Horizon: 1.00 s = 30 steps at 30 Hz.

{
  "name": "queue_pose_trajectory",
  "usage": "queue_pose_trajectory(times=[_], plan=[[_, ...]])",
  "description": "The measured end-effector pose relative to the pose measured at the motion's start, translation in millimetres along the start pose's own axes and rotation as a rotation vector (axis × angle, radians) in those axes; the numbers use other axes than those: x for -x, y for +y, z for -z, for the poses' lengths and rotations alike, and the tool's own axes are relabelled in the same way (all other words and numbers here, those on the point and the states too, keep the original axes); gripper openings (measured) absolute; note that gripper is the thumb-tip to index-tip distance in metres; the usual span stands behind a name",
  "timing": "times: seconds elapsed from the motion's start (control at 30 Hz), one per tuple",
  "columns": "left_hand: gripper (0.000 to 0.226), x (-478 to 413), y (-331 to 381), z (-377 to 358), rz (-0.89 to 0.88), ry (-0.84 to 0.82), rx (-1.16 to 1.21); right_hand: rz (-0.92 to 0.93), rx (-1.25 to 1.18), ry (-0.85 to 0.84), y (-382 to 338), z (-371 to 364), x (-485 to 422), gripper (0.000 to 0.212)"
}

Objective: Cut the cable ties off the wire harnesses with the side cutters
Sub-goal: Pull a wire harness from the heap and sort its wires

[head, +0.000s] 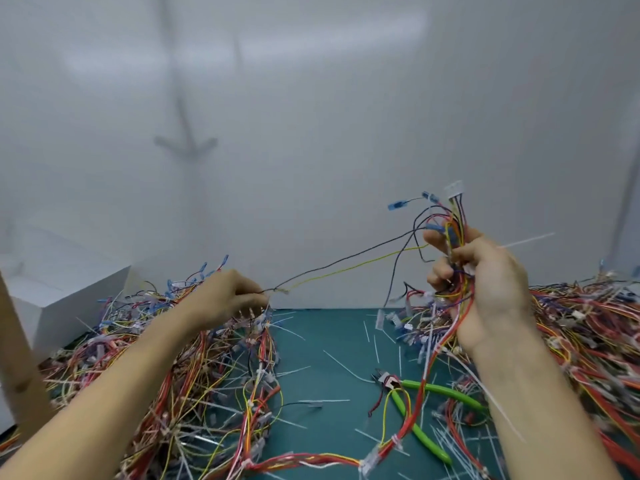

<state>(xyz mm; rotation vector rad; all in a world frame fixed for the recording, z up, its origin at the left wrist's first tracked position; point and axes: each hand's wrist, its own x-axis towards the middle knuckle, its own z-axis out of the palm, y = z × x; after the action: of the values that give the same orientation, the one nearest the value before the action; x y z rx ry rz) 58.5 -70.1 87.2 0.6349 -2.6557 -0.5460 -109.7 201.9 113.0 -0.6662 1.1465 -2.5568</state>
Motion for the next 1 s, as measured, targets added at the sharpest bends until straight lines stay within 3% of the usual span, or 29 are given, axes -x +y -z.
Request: queue_pose_trajectory(times=[0.33, 0.57, 0.7, 0.83, 0.93, 1.0], plan=[[0.027, -13, 40, 17, -0.094, 0.468, 0.137, -0.014, 0.212, -0.116, 15, -18, 11, 0.015], [0.011, -4, 42, 15, -0.074, 0.271, 0.197, 0.105, 0.204, 0.067, 18, -19, 8, 0.022], [0.004, 4, 28, 8, -0.038, 0.131, 0.429, 0.125, 0.145, 0.155, 13, -14, 5, 0.023], [0.011, 4, 18, 7, -0.007, 0.189, 0.556, 0.135, 0.113, 0.203, 5, -5, 1, 0.016], [0.013, -4, 10, 1, 0.178, 0.296, 0.401, 0.137, 0.098, 0.165, 2, -2, 0, 0.021], [0.034, -5, 10, -4, 0.314, 0.340, -0.002, 0.167, 0.095, 0.125, 1, -4, 3, 0.025]])
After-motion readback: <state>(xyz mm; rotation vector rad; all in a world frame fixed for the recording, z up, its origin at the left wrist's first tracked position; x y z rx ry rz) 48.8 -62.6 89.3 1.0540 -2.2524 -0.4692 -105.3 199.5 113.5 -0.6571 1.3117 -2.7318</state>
